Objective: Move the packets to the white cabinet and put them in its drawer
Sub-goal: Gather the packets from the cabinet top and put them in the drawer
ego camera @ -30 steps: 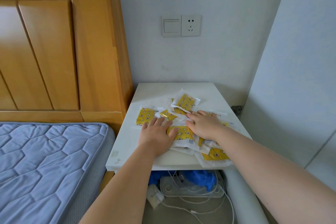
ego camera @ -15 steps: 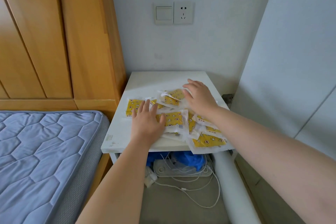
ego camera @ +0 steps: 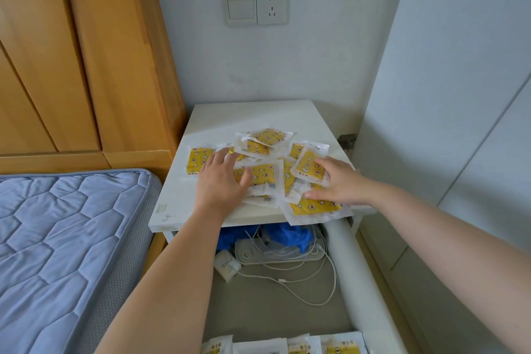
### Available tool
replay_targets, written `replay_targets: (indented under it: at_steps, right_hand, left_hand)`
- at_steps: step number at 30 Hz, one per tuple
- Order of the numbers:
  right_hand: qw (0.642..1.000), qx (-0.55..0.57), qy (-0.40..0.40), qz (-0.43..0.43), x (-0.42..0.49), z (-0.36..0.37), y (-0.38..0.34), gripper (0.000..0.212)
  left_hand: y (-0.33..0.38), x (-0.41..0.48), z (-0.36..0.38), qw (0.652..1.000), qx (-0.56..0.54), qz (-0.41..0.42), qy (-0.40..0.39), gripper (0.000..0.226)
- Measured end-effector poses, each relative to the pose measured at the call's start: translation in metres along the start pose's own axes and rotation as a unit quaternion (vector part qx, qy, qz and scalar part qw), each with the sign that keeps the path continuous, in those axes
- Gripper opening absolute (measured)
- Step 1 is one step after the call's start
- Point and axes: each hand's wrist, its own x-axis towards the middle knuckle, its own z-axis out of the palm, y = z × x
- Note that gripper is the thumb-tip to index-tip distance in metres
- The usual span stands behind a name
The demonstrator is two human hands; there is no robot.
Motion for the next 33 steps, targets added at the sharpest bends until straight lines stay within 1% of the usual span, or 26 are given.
replay_targets:
  at_steps: [2, 4, 6, 8, 9, 10, 12, 13, 15, 16, 18, 20, 22, 25, 27, 31, 33]
  right_hand:
    - [0.999, 0.025, 0.024, -0.016, 0.002, -0.001, -0.002, 0.088]
    - [0.998, 0.013, 0.053, -0.03, 0.004, -0.003, -0.007, 0.075]
    - [0.997, 0.022, 0.061, -0.036, 0.007, -0.004, -0.009, 0.057]
    - [0.994, 0.085, 0.06, -0.028, 0.008, -0.009, -0.007, 0.037]
    - [0.99, 0.111, 0.082, -0.017, 0.008, -0.011, -0.005, 0.034]
    - [0.985, 0.121, 0.123, 0.005, 0.008, -0.012, -0.003, 0.038]
    - [0.972, 0.08, 0.205, 0.083, 0.007, -0.016, -0.001, 0.047]
    - [0.97, 0.041, 0.203, 0.132, 0.005, -0.018, -0.004, 0.051]
    - [0.971, -0.026, 0.123, 0.204, 0.006, -0.019, -0.014, 0.066]
    - [0.971, -0.042, 0.081, 0.222, 0.009, -0.019, -0.021, 0.076]
    - [0.969, -0.063, 0.024, 0.239, 0.019, -0.018, -0.033, 0.093]
    - [0.964, -0.088, -0.032, 0.248, 0.028, -0.019, -0.039, 0.1]
    - [0.956, -0.125, -0.088, 0.252, 0.037, -0.022, -0.04, 0.098]
    - [0.938, -0.171, -0.146, 0.265, 0.053, -0.022, -0.027, 0.105]
    - [0.935, -0.174, -0.151, 0.269, 0.049, -0.024, -0.027, 0.104]
    - [0.944, -0.141, -0.15, 0.258, 0.027, -0.035, -0.037, 0.081]
    - [0.947, -0.143, -0.144, 0.248, 0.024, -0.037, -0.031, 0.077]
  left_hand:
    - [0.0, 0.0, 0.0, 1.0, 0.0, 0.0, -0.001, 0.052]
    - [0.0, 0.0, 0.001, 1.0, 0.0, 0.0, -0.002, 0.052]
    - [-0.001, 0.0, 0.001, 1.0, -0.003, 0.0, 0.0, 0.051]
    - [-0.001, 0.001, 0.001, 1.0, -0.006, 0.001, 0.001, 0.051]
    - [-0.001, 0.001, 0.001, 1.0, -0.006, 0.001, 0.0, 0.051]
    - [-0.001, 0.001, 0.002, 1.0, -0.006, 0.001, -0.002, 0.051]
    - [-0.001, 0.001, 0.002, 1.0, -0.005, 0.003, -0.002, 0.05]
    - [-0.001, 0.001, 0.002, 1.0, -0.004, 0.003, -0.001, 0.05]
    - [0.0, 0.001, 0.001, 1.0, -0.003, 0.002, -0.001, 0.05]
    - [0.0, 0.001, 0.001, 1.0, -0.004, 0.002, -0.001, 0.05]
    - [0.0, 0.0, 0.0, 1.0, -0.006, 0.003, 0.0, 0.05]
    - [0.0, -0.001, -0.001, 1.0, -0.008, 0.006, 0.003, 0.05]
    - [0.001, -0.002, -0.002, 1.0, -0.008, 0.005, 0.003, 0.049]
    - [0.002, -0.002, -0.003, 1.0, -0.01, 0.009, 0.001, 0.049]
    - [0.002, -0.002, -0.003, 1.0, -0.006, 0.009, 0.0, 0.049]
    - [0.003, -0.002, -0.003, 1.0, 0.002, 0.01, 0.001, 0.049]
    - [0.003, -0.002, -0.003, 1.0, 0.009, 0.02, 0.0, 0.049]
